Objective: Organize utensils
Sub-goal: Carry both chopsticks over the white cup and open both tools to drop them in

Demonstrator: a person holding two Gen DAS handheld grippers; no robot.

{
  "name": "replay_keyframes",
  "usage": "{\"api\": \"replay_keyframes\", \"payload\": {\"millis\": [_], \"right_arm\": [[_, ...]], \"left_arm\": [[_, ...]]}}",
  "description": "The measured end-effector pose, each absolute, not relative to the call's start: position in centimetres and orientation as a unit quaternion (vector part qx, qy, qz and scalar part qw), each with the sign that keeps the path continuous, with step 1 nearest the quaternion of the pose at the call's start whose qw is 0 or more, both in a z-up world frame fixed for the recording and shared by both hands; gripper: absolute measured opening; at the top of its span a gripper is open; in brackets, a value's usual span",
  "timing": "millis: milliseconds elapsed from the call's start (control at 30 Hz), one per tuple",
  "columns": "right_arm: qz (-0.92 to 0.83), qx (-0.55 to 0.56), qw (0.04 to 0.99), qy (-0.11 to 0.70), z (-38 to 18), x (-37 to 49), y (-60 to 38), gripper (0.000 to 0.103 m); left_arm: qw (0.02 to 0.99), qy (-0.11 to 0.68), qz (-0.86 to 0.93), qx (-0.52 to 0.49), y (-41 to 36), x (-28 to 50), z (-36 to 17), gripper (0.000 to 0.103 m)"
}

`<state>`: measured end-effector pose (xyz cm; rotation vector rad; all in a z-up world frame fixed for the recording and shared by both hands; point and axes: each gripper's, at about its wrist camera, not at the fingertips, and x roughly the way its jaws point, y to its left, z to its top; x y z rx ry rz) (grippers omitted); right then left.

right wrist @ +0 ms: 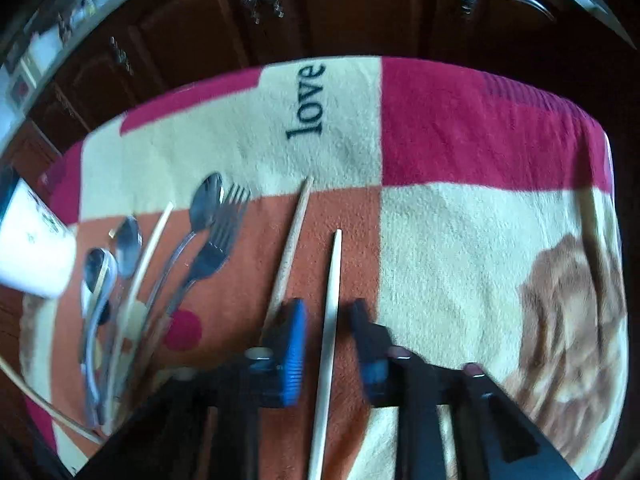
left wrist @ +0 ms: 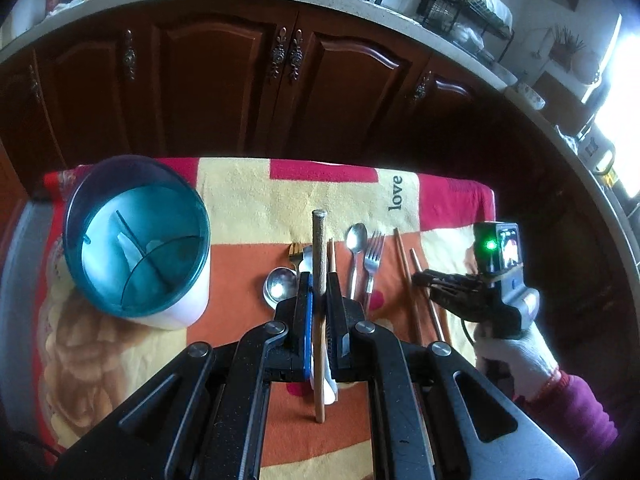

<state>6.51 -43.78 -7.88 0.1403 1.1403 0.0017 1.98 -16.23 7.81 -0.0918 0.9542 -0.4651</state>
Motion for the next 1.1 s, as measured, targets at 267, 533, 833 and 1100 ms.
{"api": "replay_keyframes", "payload": {"millis": [267,533,833,1100], "right_arm": [[0.059,0.128,0.87,0.473,-1.8,1.8,-44.4,0.005],[0.161,0.179,0.895,0.375,7.3,0.4,-39.1,0.005],[0.243,0.19,0.908,0.285,12.9,5.6,-26.3,0.005],[0.248,0.191,0.919,0.239,11.7,12.3,-19.8,0.005]], "left_arm": [[0.865,0.438,-0.239,-0.055,-14.3,0.6,9.8,0.005],[0.88,0.406,-0.234,-0.079,-9.8,0.1,14.5,0.004],[0.926,0.335,-0.151,-0.086,-3.2,3.0,19.8,0.005],[0.945,0.307,-0.095,-0.061,-1.1,7.2,18.8,0.005]]}}
